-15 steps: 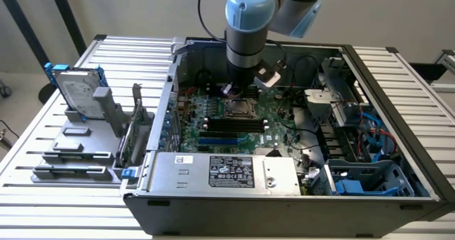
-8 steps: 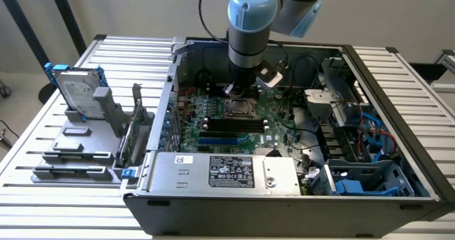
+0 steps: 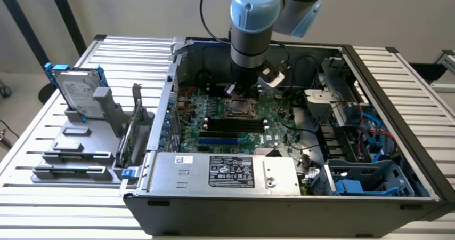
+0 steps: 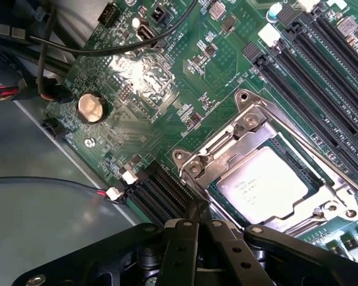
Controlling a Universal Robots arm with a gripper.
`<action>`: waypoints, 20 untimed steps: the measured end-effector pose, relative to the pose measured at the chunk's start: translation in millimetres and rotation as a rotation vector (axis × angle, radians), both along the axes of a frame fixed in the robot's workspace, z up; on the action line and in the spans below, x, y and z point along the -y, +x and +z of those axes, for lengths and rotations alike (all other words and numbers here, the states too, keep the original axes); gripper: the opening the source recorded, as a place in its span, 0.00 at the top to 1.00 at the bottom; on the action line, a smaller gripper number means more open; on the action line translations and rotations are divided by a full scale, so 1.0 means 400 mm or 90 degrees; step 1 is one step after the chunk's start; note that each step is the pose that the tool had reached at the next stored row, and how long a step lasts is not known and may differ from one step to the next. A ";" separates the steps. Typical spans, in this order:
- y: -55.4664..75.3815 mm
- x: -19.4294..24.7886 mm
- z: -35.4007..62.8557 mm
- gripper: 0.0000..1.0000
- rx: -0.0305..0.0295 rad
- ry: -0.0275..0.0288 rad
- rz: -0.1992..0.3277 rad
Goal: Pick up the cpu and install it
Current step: 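Install the first cpu locking lever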
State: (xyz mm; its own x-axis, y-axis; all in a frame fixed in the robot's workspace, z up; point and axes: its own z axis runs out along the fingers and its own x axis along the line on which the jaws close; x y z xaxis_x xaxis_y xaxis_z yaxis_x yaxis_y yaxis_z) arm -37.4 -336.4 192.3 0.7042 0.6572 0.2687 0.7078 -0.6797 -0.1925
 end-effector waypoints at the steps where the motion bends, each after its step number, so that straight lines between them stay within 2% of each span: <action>1: 0.001 0.000 0.000 0.89 0.0000 0.0000 0.000; 20: 0.009 0.003 0.000 0.89 -0.0010 0.0000 -0.002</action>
State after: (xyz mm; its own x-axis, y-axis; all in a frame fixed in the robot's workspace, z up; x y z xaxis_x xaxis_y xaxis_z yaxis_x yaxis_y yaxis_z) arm -33.7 -337.8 192.2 0.7066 0.6551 0.2676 0.7054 -0.6818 -0.1936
